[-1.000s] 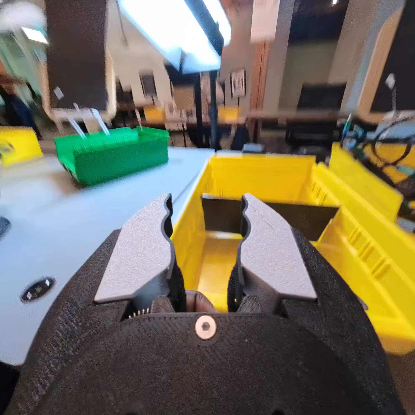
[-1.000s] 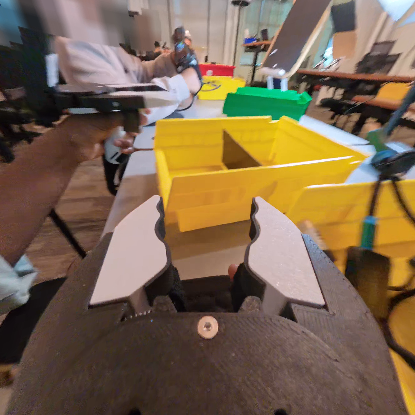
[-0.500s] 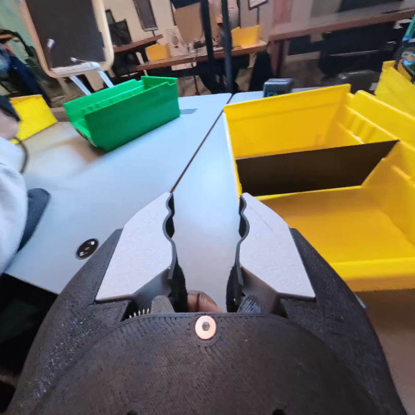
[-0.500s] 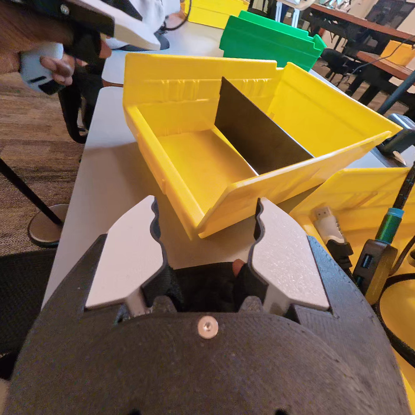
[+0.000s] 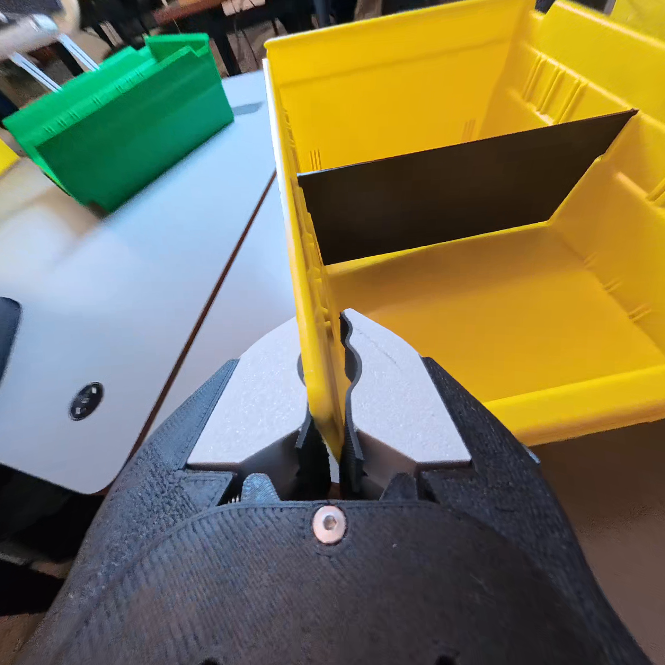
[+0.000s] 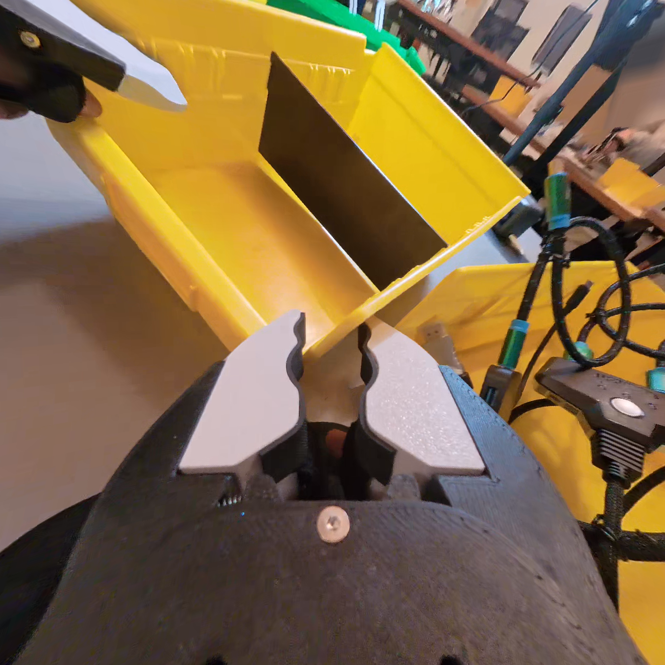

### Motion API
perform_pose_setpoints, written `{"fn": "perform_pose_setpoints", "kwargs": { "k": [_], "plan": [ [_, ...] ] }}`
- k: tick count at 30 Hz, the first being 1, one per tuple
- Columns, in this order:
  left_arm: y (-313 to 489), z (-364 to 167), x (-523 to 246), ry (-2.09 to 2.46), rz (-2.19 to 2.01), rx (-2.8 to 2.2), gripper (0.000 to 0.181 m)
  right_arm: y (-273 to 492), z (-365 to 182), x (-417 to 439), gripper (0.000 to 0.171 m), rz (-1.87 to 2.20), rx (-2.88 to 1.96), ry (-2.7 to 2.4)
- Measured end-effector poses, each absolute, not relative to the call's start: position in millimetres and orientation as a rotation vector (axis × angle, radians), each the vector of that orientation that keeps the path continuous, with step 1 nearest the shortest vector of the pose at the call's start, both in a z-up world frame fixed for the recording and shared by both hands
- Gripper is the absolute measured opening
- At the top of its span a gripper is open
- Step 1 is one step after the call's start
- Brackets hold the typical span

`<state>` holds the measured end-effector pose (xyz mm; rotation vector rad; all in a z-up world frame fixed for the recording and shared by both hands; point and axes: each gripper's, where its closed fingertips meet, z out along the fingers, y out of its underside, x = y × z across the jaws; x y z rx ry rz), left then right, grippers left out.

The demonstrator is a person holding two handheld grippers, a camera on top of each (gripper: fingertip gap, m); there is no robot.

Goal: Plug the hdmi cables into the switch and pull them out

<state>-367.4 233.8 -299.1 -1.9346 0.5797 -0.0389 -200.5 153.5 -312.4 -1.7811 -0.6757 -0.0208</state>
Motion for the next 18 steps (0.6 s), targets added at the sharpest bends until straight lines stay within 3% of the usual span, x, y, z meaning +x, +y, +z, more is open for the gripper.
{"fn": "perform_pose_setpoints", "kwargs": {
  "k": [10,18],
  "plan": [
    [181.4,-179.3,-324.1,0.458,-0.073,-1.476,0.007,108.0,-211.7,-157.3,0.028,-0.264,-1.412,-0.593],
    [132.1,-148.6,-236.7,0.551,-0.186,-1.368,0.008,41.6,-177.9,-81.9,0.024,-0.425,-1.387,-0.508]
  ]
}}
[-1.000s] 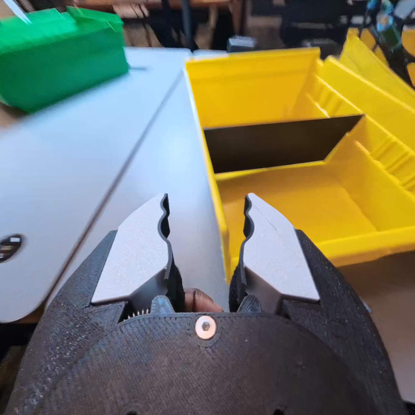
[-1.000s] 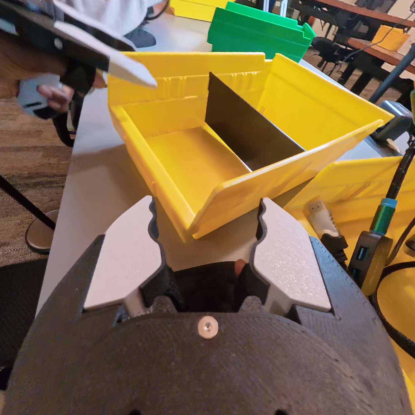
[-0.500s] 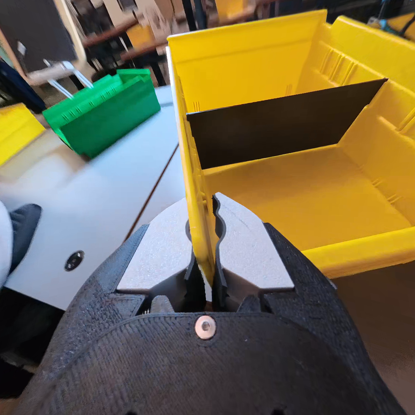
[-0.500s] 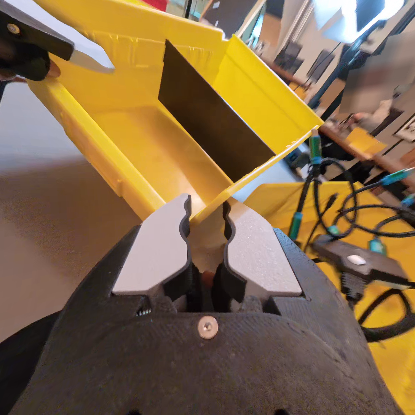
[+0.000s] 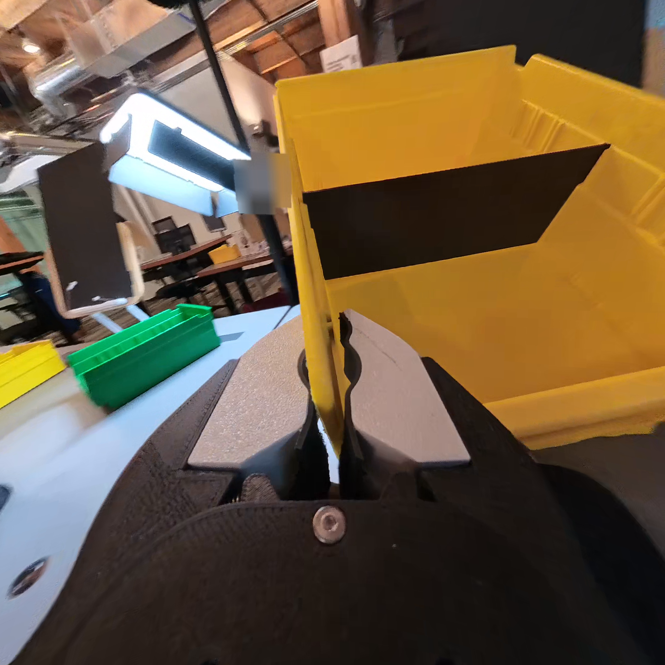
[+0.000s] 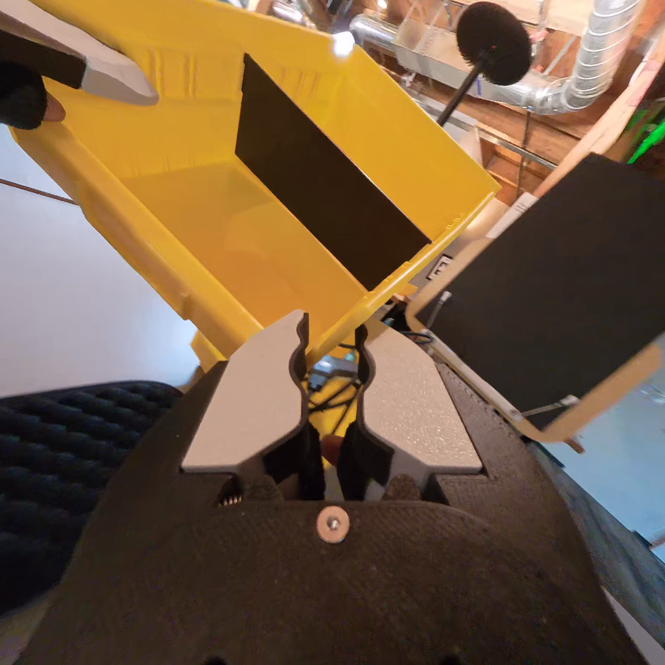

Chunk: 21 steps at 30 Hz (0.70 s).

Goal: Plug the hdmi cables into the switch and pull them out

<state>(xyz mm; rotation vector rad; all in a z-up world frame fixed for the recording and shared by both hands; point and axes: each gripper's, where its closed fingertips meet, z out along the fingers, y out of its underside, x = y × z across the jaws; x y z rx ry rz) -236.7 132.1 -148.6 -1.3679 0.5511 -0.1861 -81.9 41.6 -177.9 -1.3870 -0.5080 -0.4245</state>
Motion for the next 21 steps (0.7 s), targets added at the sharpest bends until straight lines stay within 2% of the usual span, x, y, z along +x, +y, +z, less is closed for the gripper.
{"fn": "perform_pose_setpoints", "kwargs": {
  "k": [10,16,21],
  "plan": [
    [67.4,-139.1,-20.4,0.952,-0.47,-1.254,0.013,-75.1,-173.2,79.1,0.026,-0.701,-1.51,-0.213],
    [24.8,-181.9,102.1,1.2,-0.489,-1.209,0.015,-130.4,-228.3,179.7,0.025,-0.799,-1.653,0.013],
    [11.8,-233.8,159.5,1.266,-0.595,-1.251,0.012,-152.8,-282.1,225.8,0.025,-0.813,-1.823,0.14]
  ]
}}
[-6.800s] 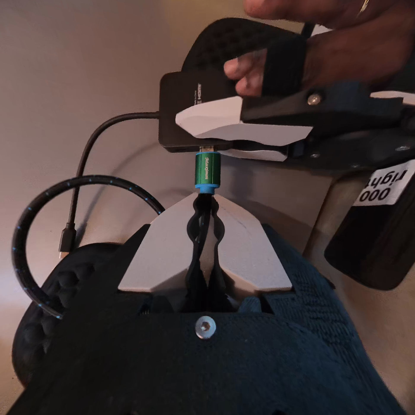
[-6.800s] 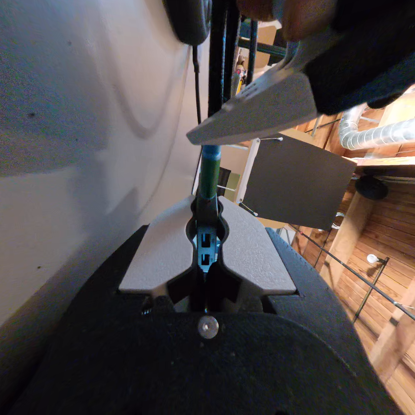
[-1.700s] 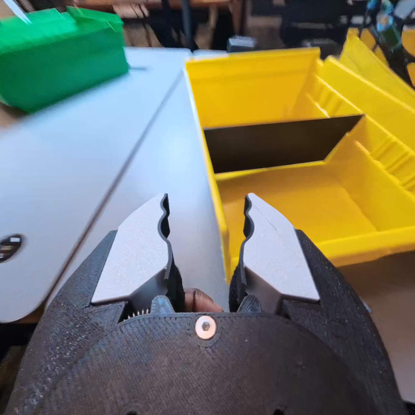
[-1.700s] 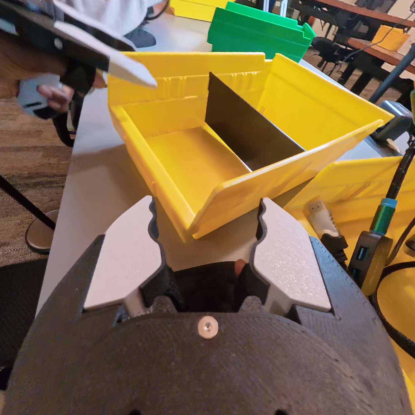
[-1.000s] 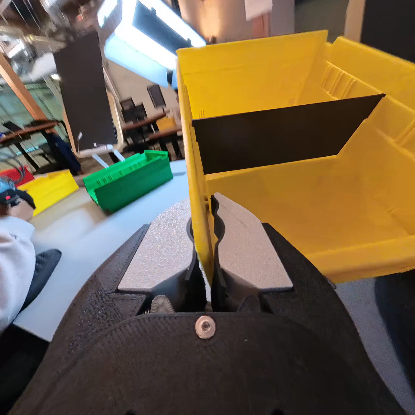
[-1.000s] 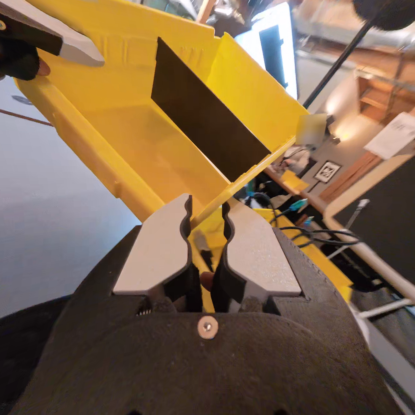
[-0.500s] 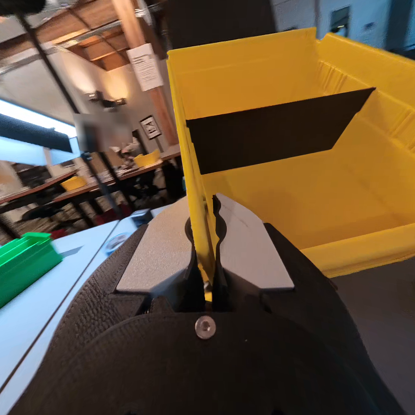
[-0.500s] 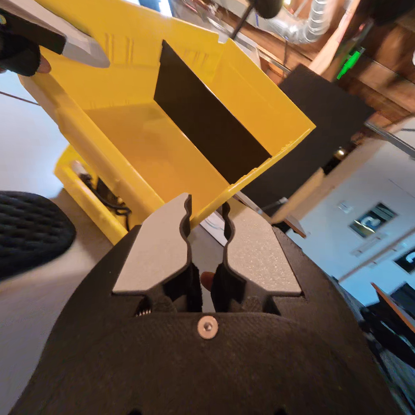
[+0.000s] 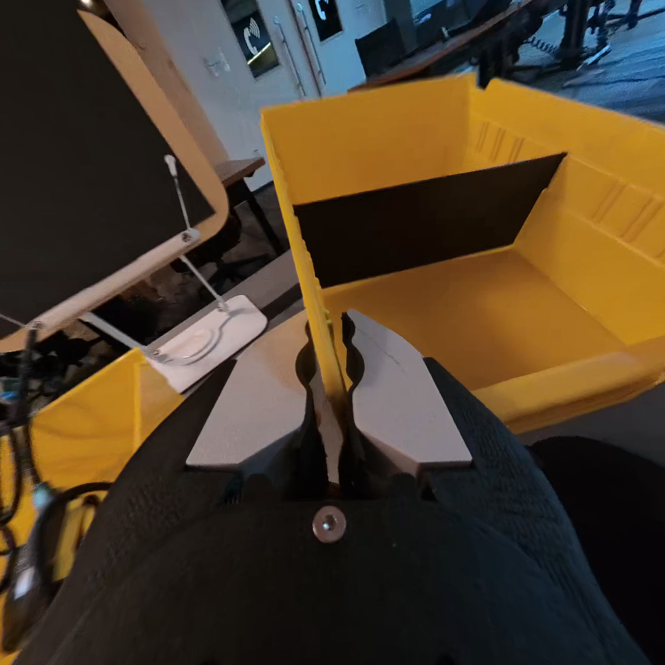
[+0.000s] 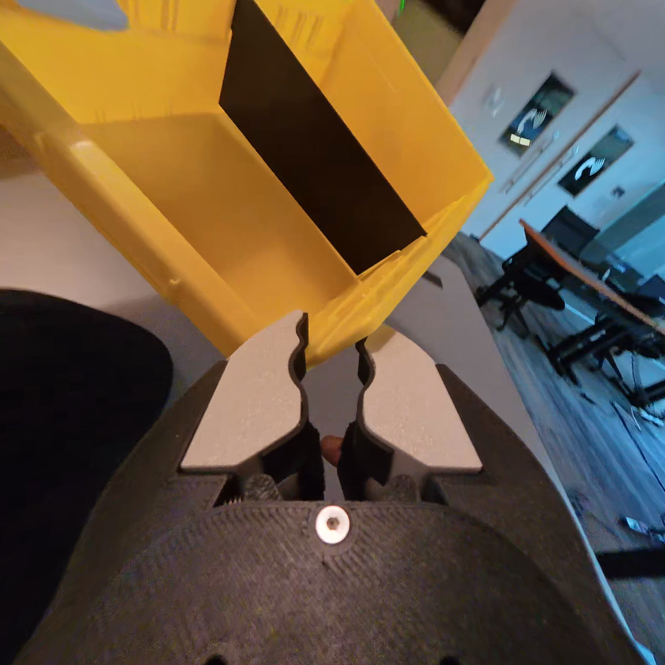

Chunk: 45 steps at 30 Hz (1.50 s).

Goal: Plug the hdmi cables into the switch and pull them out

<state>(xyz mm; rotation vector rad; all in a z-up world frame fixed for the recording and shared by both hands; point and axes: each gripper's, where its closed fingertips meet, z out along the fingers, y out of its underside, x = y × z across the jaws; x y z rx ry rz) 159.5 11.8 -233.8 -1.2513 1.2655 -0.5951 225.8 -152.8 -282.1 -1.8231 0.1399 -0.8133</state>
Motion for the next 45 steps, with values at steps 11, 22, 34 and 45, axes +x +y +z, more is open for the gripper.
{"fn": "perform_pose_setpoints", "kwargs": {
  "k": [11,22,34,45],
  "plan": [
    [5.1,-304.8,170.4,1.439,-0.662,-1.396,0.023,-162.8,-318.8,254.5,0.019,-0.845,-1.893,0.178],
    [23.5,-177.7,-64.6,1.049,-0.538,-0.887,0.055,-164.6,-260.0,227.3,0.076,-0.904,-1.736,-0.072],
    [107.1,-329.5,-75.1,1.629,-0.015,-1.022,0.056,-75.8,-337.9,151.0,0.066,-0.822,-2.018,-0.631],
    [144.6,-352.5,-69.9,1.796,0.117,-1.131,0.036,-79.7,-346.6,159.4,0.031,-0.969,-2.035,-0.626]
  ]
}}
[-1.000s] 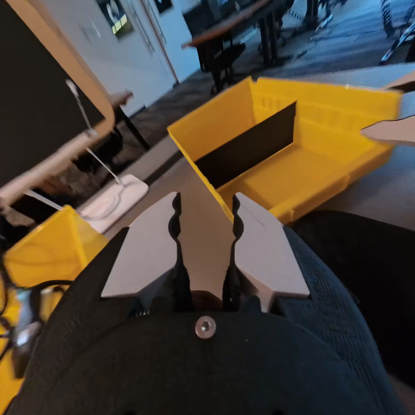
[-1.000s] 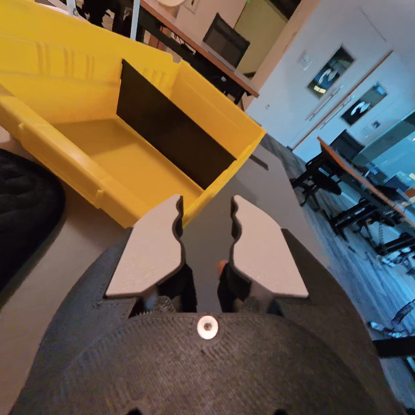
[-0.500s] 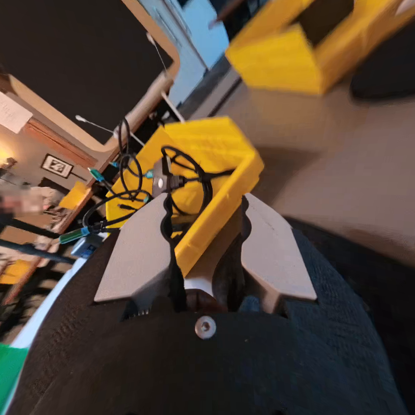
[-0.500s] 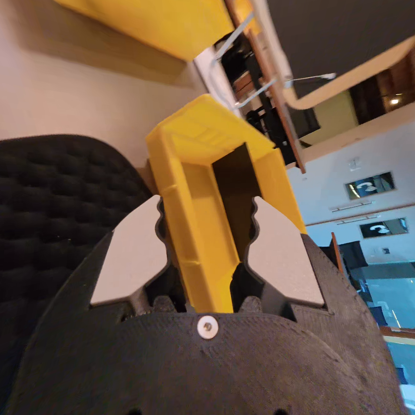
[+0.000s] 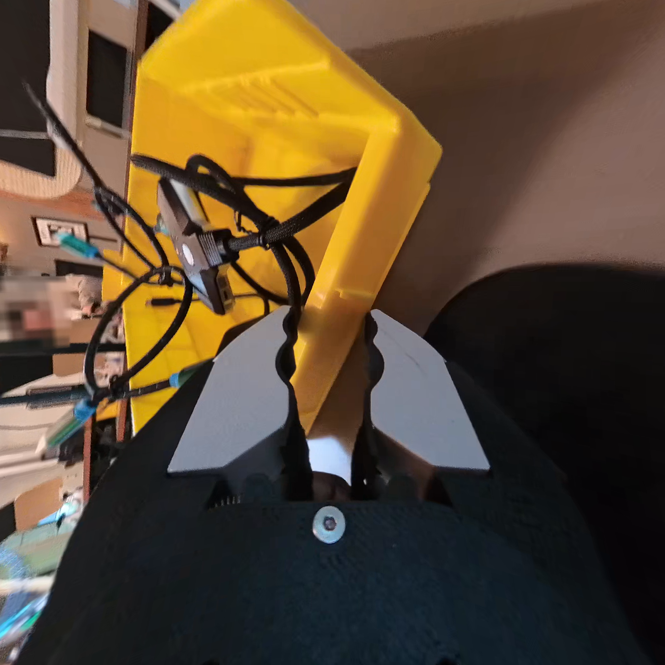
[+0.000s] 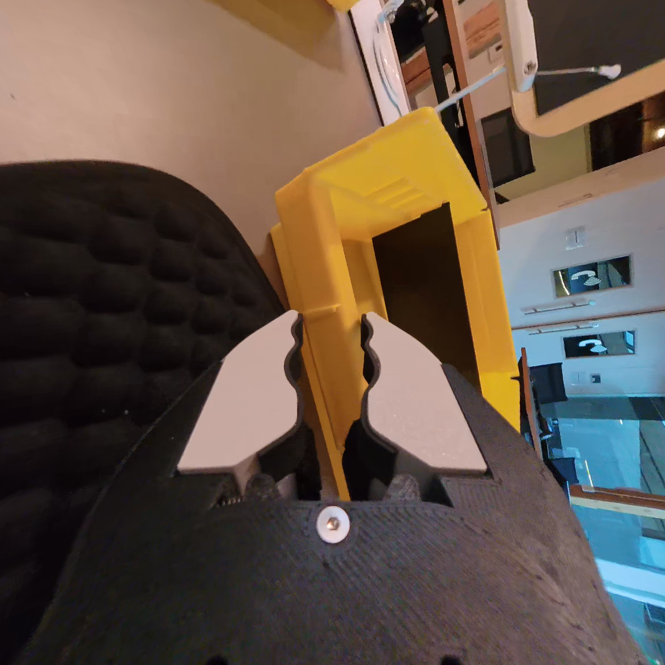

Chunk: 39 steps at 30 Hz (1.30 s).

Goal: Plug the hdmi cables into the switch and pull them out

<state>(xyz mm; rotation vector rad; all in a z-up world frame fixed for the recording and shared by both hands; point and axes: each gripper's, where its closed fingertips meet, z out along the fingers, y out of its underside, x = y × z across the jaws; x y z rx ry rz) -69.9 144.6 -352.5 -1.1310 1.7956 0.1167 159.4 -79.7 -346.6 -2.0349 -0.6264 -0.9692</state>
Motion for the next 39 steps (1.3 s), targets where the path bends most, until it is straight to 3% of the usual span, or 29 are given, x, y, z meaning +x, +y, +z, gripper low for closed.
{"fn": "perform_pose_setpoints", "kwargs": {
  "k": [13,14,15,17,19,21,24,26,29,32,39],
  "plan": [
    [189.8,-348.8,-178.5,1.557,0.302,-1.283,0.037,-168.4,-346.0,239.1,0.025,-1.147,-2.178,-0.232],
    [190.0,-348.4,-186.5,1.586,0.32,-1.261,0.036,-175.7,-346.3,242.8,0.024,-1.141,-2.203,-0.203],
    [190.6,-348.4,-195.3,1.603,0.329,-1.262,0.036,-185.3,-349.9,245.6,0.0,-1.12,-2.261,-0.172],
    [192.7,-348.5,-216.4,1.609,0.349,-1.311,0.036,-211.9,-383.4,243.6,0.0,-0.928,-2.531,-0.106],
    [191.9,-348.5,-235.7,1.622,0.368,-1.308,0.036,-224.4,-381.0,249.0,0.002,-0.965,-2.537,-0.106],
    [187.3,-348.2,-249.2,1.619,0.325,-1.296,0.036,-220.4,-366.4,249.0,0.019,-0.993,-2.43,-0.171],
    [181.8,-348.1,-261.2,1.627,0.267,-1.276,0.036,-194.8,-341.5,242.1,0.073,-1.046,-2.183,-0.324],
    [179.2,-348.1,-263.1,1.615,0.221,-1.267,0.036,-179.1,-346.1,242.5,0.094,-1.137,-2.147,-0.517],
    [173.8,-348.1,-264.2,1.609,0.177,-1.257,0.037,-161.3,-348.0,255.1,0.077,-1.322,-2.08,-0.716],
    [166.0,-347.8,-264.3,1.6,0.118,-1.261,0.037,-156.2,-361.9,259.4,0.045,-1.289,-2.164,-0.719],
    [151.1,-348.2,-271.2,1.608,0.111,-1.304,0.037,-203.2,-363.2,238.0,0.039,-1.237,-2.527,-0.622]
  ]
}}
